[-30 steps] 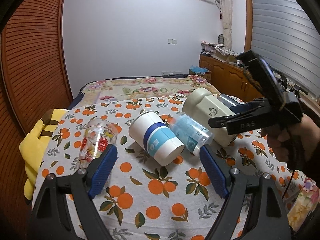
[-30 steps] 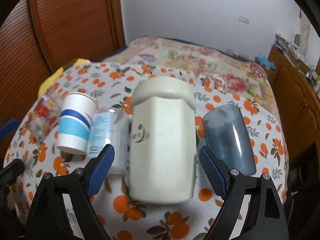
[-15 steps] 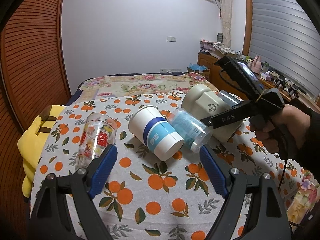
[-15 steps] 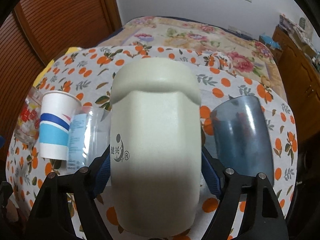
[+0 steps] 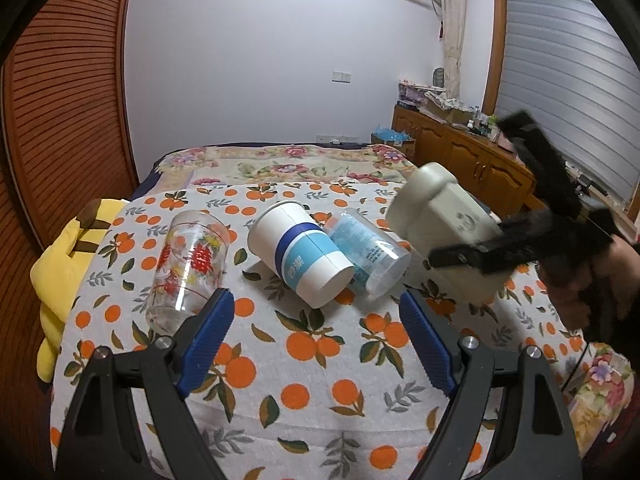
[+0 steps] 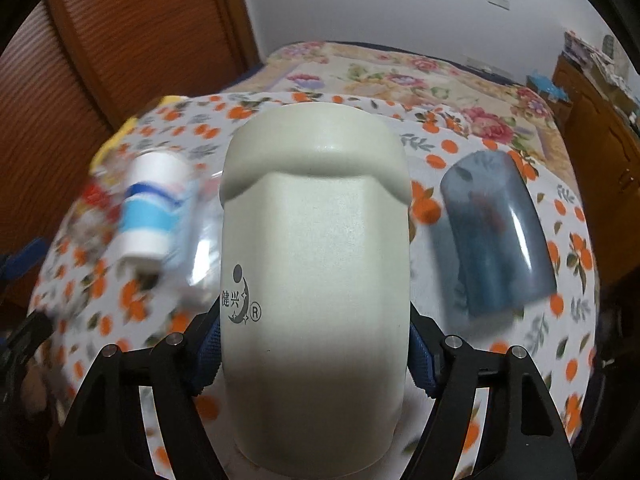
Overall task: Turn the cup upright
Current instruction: 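Lift the cream tumbler with the right gripper and rotate it base-down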
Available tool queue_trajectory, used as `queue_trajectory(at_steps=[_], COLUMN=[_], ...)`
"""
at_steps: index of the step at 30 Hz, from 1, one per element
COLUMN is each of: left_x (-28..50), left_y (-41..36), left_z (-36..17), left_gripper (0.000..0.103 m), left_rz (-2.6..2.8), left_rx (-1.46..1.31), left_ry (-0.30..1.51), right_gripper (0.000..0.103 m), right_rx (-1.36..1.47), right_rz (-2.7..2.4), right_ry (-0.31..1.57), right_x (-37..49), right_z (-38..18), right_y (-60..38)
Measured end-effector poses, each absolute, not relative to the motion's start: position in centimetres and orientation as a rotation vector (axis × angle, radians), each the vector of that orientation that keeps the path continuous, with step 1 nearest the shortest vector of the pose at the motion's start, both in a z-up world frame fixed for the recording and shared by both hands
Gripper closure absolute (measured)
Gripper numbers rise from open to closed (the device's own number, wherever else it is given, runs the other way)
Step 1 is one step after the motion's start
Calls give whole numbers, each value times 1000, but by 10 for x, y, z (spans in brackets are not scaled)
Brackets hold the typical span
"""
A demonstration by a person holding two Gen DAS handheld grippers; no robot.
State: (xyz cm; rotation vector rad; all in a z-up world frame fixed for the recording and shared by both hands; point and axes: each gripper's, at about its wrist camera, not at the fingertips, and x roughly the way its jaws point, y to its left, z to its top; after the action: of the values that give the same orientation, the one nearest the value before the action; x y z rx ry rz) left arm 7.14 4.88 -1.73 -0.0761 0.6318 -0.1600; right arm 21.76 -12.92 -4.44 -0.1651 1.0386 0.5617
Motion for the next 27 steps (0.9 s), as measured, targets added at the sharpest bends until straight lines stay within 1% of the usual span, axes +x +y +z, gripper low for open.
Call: queue_trajectory(at_steps=[7, 12, 27], left_x=[58, 50, 44], left_y=[46, 45, 47], left_z=[-11, -9, -16], left_gripper=[18, 18, 18], left_rz=[-186, -191, -187], left_rx=[-99, -105, -113], left_ry=[624, 627, 656], right_gripper=[26, 26, 26], right_rx=[-133, -128, -153], right_rz=[633, 663, 711], right_ry=[1042, 1062, 1119], right_x=[167, 145, 119], right_z=[-40, -48, -71], right_y=[-129, -126, -102])
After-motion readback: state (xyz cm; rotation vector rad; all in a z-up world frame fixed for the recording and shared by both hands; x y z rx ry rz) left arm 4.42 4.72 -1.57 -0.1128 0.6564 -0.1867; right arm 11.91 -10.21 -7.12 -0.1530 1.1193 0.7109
